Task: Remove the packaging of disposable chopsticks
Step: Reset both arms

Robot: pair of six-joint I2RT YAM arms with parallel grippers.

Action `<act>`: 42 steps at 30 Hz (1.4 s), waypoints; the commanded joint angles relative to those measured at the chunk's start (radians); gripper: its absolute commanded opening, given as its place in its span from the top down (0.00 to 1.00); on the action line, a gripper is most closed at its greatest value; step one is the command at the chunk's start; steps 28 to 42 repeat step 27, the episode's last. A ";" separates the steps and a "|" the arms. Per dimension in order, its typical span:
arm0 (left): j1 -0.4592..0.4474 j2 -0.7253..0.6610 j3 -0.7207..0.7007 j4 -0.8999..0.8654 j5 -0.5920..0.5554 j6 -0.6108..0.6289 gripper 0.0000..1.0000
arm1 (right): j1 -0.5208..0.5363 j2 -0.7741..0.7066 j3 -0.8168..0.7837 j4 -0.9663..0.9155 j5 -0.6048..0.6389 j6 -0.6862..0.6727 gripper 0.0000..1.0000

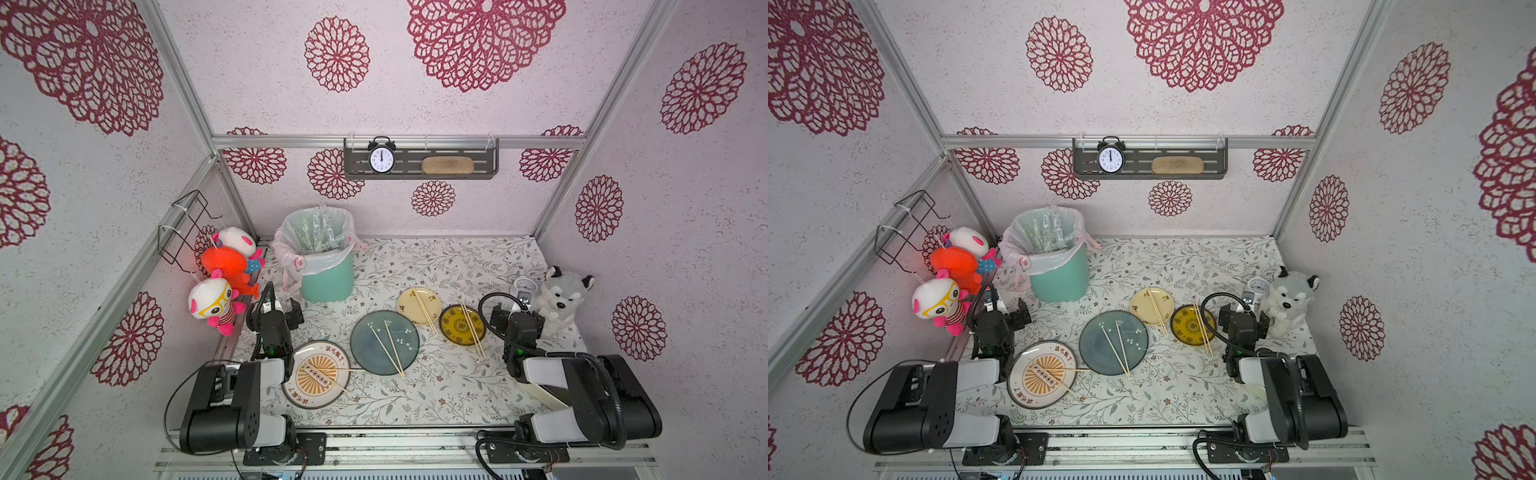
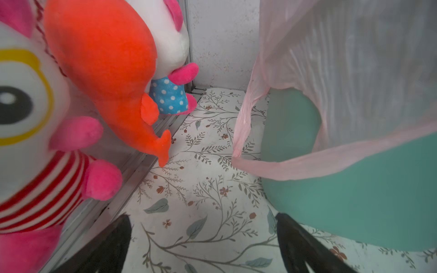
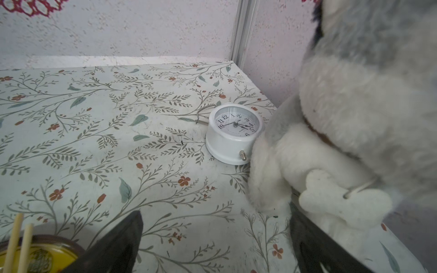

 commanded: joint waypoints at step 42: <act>0.058 0.082 0.119 -0.018 0.189 -0.028 0.02 | -0.051 0.101 -0.025 0.296 -0.065 -0.009 0.01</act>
